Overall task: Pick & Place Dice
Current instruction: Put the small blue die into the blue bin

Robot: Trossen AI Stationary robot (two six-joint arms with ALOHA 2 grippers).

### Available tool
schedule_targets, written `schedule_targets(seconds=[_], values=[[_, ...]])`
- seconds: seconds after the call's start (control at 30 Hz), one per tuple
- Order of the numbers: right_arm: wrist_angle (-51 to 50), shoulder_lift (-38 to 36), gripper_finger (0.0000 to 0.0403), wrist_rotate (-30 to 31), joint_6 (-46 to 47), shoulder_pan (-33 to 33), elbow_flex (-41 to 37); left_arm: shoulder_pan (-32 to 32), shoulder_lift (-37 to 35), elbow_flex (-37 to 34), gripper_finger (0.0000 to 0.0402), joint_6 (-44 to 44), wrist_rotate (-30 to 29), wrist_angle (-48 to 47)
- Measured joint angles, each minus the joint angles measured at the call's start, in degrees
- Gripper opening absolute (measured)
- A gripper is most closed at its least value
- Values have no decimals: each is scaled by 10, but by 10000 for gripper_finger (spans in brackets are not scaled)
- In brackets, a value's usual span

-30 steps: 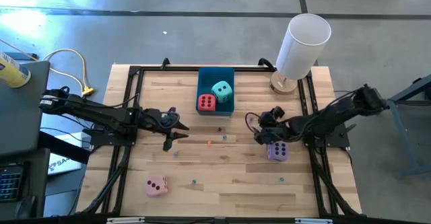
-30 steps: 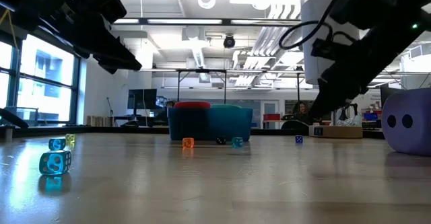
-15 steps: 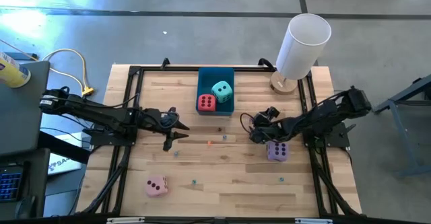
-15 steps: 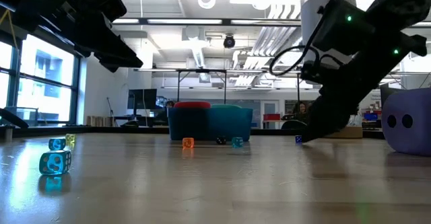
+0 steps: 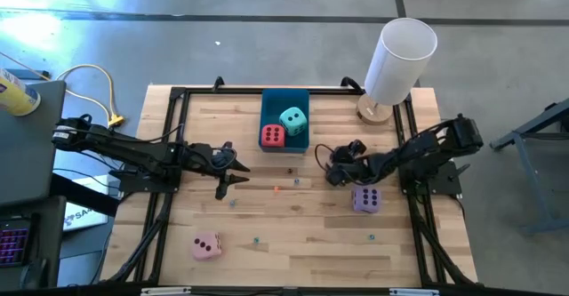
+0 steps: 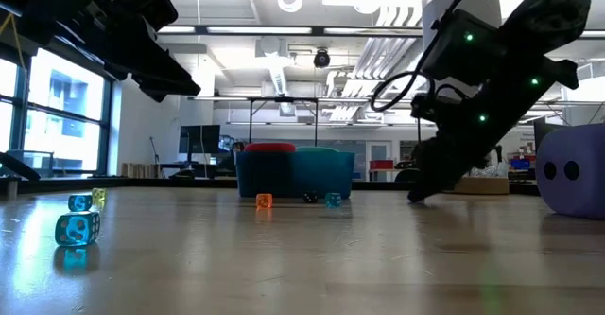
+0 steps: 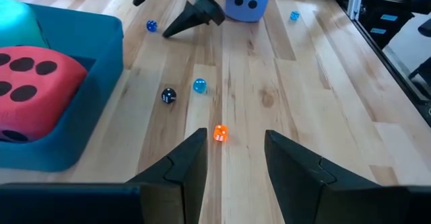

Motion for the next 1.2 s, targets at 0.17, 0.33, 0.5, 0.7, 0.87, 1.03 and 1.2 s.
schedule_targets(seconds=[0.17, 0.33, 0.5, 0.7, 0.87, 1.03, 1.2], values=[[-2, 0, 378, -34, 28, -24, 0, -2, 0, 0, 142, -1, 2, 0], [-2, 0, 342, -78, 68, -44, 0, -2, 0, 0, 142, -1, 3, 0], [0, 0, 307, -102, 77, -56, 1, -2, 0, 0, 142, -1, 3, 0], [1, -2, 283, -105, 78, -57, 0, -2, 0, 0, 142, -1, 3, 0], [3, -2, 268, -116, 78, -57, 0, -2, 0, 0, 142, -1, 3, 0], [3, -2, 252, -120, 78, -57, 0, -2, 7, 0, 142, -1, 3, 3], [3, -2, 234, -122, 77, -57, 0, -2, 30, 0, 142, -1, 3, 8]])
